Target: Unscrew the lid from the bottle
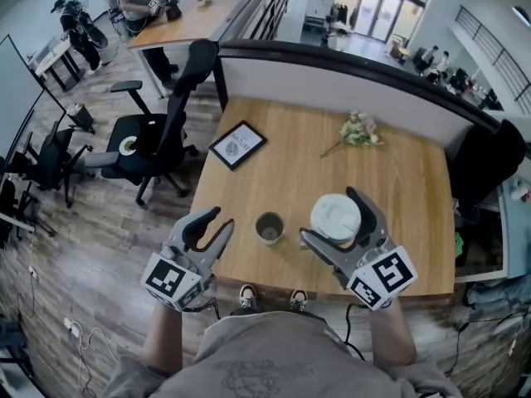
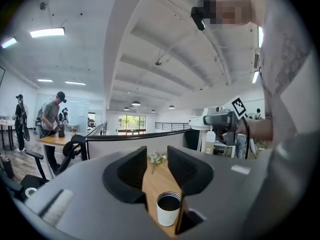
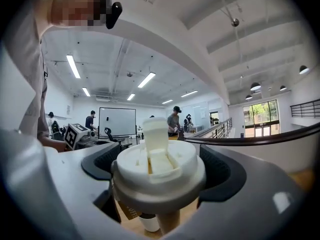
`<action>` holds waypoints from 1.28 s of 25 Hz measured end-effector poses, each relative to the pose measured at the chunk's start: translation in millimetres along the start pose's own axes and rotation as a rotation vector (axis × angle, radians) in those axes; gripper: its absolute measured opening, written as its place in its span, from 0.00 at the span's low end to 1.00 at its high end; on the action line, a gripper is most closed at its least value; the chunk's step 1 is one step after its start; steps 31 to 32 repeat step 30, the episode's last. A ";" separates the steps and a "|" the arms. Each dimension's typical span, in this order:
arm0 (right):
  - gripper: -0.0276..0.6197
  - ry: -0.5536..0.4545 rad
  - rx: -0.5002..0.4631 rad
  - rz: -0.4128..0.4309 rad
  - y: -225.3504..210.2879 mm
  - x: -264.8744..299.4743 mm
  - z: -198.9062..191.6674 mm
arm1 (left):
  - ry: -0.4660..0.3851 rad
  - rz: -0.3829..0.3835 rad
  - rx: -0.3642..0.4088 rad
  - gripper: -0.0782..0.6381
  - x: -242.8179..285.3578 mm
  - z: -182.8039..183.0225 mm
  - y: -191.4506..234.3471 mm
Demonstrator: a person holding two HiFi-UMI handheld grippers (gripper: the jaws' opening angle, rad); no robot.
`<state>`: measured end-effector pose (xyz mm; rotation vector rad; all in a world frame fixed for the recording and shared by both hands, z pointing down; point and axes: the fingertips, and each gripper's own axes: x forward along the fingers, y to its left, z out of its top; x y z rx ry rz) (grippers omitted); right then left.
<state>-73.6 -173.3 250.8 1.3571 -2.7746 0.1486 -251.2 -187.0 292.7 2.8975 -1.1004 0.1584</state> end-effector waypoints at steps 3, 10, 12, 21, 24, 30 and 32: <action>0.83 0.005 0.007 -0.048 -7.1 -11.5 -3.5 | 0.007 0.008 -0.029 0.18 1.8 -3.9 -1.6; 0.83 0.002 0.038 -0.087 -14.2 -20.1 -11.3 | 0.013 0.030 -0.025 0.11 10.0 -5.8 -3.3; 0.83 0.004 0.039 -0.093 -17.2 -18.7 -12.2 | 0.007 0.033 -0.018 0.11 12.7 -2.1 -3.3; 0.83 0.002 0.040 -0.112 -22.8 -15.6 -10.3 | 0.005 0.043 0.035 0.11 13.8 6.2 -1.6; 0.83 -0.002 0.038 -0.115 -23.7 -15.5 -9.4 | -0.007 0.059 0.041 0.11 12.8 10.4 -0.7; 0.83 0.003 0.041 -0.113 -23.4 -9.3 -9.7 | -0.032 0.097 0.019 0.11 10.2 18.0 9.7; 0.83 0.003 0.041 -0.113 -23.4 -9.3 -9.7 | -0.032 0.097 0.019 0.11 10.2 18.0 9.7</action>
